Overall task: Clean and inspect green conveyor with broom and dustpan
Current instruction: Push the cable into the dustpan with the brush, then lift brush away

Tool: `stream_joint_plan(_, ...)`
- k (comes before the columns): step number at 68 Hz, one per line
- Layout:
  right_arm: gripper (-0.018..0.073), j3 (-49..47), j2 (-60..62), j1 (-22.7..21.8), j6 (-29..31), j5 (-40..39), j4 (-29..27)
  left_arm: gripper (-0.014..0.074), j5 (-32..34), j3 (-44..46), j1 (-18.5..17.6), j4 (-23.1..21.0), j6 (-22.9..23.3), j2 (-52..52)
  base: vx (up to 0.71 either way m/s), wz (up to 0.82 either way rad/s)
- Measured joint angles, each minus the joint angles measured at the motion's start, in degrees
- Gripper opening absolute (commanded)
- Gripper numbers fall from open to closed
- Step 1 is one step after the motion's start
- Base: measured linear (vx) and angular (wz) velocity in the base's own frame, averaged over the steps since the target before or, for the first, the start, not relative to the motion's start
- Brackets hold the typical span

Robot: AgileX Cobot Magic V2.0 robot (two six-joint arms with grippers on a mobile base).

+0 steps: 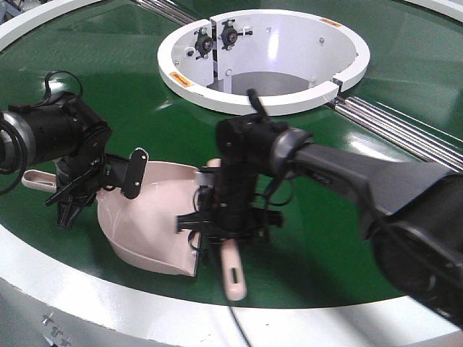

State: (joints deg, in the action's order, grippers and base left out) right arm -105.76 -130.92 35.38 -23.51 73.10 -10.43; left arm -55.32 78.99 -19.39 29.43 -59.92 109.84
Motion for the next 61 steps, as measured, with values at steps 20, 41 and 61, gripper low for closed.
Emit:
stream_joint_plan(20,-0.0003,-11.21,-4.38,3.81,3.95,-2.16,-9.59,-0.0006,-0.86,0.0,0.08,0.54,-0.03,0.06,0.0,0.0)
stream_joint_plan(41,-0.0003,-12.63,-0.06,2.89,5.75,-2.0,-7.23,-0.0006,-1.01,0.0,0.1,0.43,0.02,0.06,0.0,0.0)
stream_joint_plan(61,-0.0001,-11.95,8.09,-2.75,7.43,-1.83,-3.1,-0.0006,-1.01,0.0,0.06,0.43,0.02,0.06,0.0,0.0)
